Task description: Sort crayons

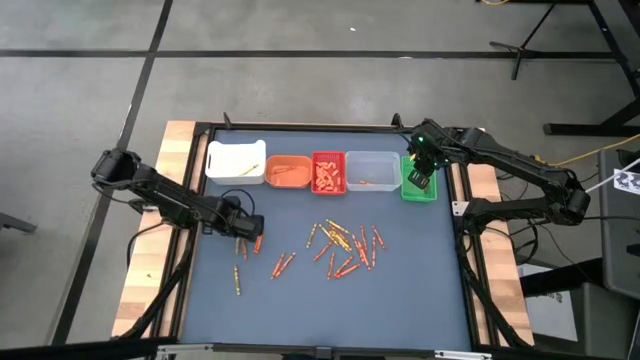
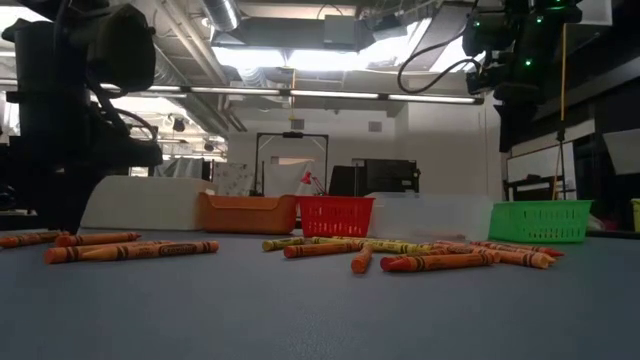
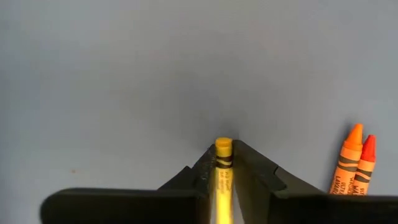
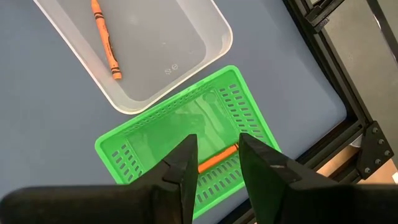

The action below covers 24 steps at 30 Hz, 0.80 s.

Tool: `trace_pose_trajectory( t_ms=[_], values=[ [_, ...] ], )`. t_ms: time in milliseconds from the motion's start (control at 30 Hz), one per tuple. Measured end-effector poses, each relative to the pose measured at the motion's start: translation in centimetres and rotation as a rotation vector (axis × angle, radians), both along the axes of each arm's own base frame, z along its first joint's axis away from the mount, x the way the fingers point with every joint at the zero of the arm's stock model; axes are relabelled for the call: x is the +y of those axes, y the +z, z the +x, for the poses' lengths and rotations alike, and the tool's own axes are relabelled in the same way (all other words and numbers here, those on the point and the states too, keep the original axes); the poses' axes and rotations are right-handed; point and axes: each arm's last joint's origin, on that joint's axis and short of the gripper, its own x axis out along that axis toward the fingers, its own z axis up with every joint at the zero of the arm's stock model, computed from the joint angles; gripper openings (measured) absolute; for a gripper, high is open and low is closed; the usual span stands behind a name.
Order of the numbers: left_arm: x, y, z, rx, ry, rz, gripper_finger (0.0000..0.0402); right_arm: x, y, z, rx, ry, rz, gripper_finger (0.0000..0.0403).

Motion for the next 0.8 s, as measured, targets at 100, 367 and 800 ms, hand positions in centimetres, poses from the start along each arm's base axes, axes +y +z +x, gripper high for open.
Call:
trace_pose_trajectory(
  t_ms=[100, 367, 800],
  values=[
    [0.0, 0.0, 0.0, 0.002, 0.009, 0.001, 0.0021, 0.0, 0.0, 0.0, 0.0, 0.0, 0.0, 0.0115],
    [0.1, 0.0, 0.0, 0.0, -0.021, 0.034, 0.001, 0.0, 0.0, 0.0, 0.0, 0.0, 0.0, 0.0115],
    [0.5, 1.7, -0.6, -0.088, -0.144, 0.096, 0.0009, 0.0, 0.0, 0.0, 0.0, 0.0, 0.0, 0.0115]
  ],
)
